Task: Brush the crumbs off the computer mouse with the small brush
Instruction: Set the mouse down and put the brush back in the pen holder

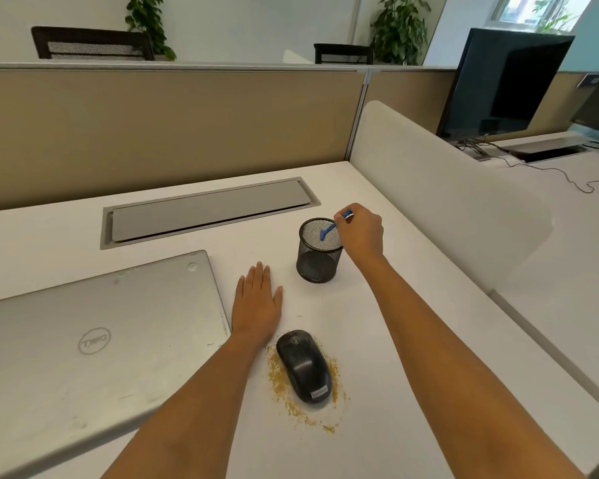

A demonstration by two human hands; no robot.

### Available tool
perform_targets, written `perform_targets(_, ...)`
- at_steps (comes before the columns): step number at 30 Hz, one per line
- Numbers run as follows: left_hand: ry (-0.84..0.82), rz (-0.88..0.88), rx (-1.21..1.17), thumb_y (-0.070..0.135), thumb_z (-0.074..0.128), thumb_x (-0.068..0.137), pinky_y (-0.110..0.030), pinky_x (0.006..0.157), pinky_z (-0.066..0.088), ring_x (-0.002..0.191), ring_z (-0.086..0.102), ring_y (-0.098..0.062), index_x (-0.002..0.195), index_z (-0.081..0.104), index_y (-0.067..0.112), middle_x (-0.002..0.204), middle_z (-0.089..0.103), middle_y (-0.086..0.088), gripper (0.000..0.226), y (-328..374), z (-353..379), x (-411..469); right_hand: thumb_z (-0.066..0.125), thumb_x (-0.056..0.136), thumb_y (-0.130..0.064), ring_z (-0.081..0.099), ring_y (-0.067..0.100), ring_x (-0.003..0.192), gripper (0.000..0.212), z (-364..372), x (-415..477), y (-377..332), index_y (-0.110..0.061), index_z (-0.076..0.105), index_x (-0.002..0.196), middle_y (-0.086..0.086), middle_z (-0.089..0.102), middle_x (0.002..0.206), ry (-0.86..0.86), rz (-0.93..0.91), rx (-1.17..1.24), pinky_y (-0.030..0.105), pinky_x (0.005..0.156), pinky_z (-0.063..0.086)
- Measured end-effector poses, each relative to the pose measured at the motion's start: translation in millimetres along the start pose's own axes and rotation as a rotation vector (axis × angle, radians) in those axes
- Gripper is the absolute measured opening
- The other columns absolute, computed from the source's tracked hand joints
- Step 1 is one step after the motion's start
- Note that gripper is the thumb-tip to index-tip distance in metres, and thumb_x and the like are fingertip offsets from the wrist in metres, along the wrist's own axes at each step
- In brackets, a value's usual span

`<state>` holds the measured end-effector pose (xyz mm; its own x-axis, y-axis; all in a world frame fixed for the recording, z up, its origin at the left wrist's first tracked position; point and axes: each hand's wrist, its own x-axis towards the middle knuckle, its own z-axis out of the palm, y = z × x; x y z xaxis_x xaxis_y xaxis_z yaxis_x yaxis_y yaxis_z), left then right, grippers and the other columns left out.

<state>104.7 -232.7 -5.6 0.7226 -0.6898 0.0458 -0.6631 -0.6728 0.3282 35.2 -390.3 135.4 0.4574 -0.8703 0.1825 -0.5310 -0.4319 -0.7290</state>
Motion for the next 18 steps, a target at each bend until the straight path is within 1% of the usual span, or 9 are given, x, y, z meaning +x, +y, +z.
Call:
perform_targets(3, 0.018, -0.006, 0.014, 0.042, 0.013, 0.098, -0.031, 0.114, -0.009, 0.143, -0.006, -0.019, 0.147, -0.002, 0.014, 0.157, -0.005, -0.005, 0.058, -0.9, 2.2, 0.6, 0.056, 0.091, -0.019, 0.063, 0.029, 0.097, 0.025, 6.5, 7.3, 0.3, -0.004, 0.063, 0.11, 0.017, 0.066, 0.11, -0.062, -0.023, -0.126, 0.025, 0.07, 0.042)
perform_targets(7, 0.026, -0.012, 0.021, 0.043, 0.013, 0.098, -0.032, 0.114, -0.009, 0.143, -0.007, -0.019, 0.147, -0.002, 0.015, 0.157, -0.005, -0.004, 0.059, 0.3, 2.8, 1.5, 0.059, 0.089, -0.019, 0.063, 0.031, 0.097, 0.027, 13.9, 11.7, 1.3, -0.003, 0.064, 0.111, 0.018, 0.066, 0.109, -0.143, -0.045, -0.223, 0.03, 0.074, 0.049)
perform_targets(10, 0.031, -0.014, 0.017, 0.042, 0.014, 0.098, -0.031, 0.114, -0.009, 0.143, -0.006, -0.018, 0.147, -0.002, 0.015, 0.157, -0.005, -0.004, 0.058, 1.2, 2.1, 1.2, 0.059, 0.089, -0.018, 0.063, 0.032, 0.097, 0.026, 16.5, 13.9, 2.7, -0.003, 0.064, 0.11, 0.019, 0.066, 0.109, -0.148, -0.039, -0.234, 0.031, 0.074, 0.049)
perform_targets(14, 0.031, -0.017, 0.011, 0.042, 0.014, 0.098, -0.031, 0.114, -0.009, 0.143, -0.006, -0.018, 0.147, -0.002, 0.015, 0.157, -0.005, -0.004, 0.058, 1.9, 1.1, 0.9, 0.06, 0.088, -0.017, 0.063, 0.032, 0.098, 0.027, 19.2, 16.3, 4.6, -0.004, 0.063, 0.112, 0.019, 0.066, 0.11, -0.158, -0.032, -0.242, 0.035, 0.08, 0.052)
perform_targets(18, 0.032, -0.018, 0.007, 0.043, 0.014, 0.098, -0.032, 0.115, -0.007, 0.144, -0.006, -0.018, 0.147, -0.002, 0.016, 0.157, -0.005, -0.004, 0.058, 2.1, 0.2, 0.9, 0.061, 0.088, -0.018, 0.063, 0.032, 0.098, 0.028, 21.5, 17.2, 3.9, -0.005, 0.063, 0.112, 0.018, 0.066, 0.111, -0.152, -0.034, -0.232, 0.032, 0.078, 0.051)
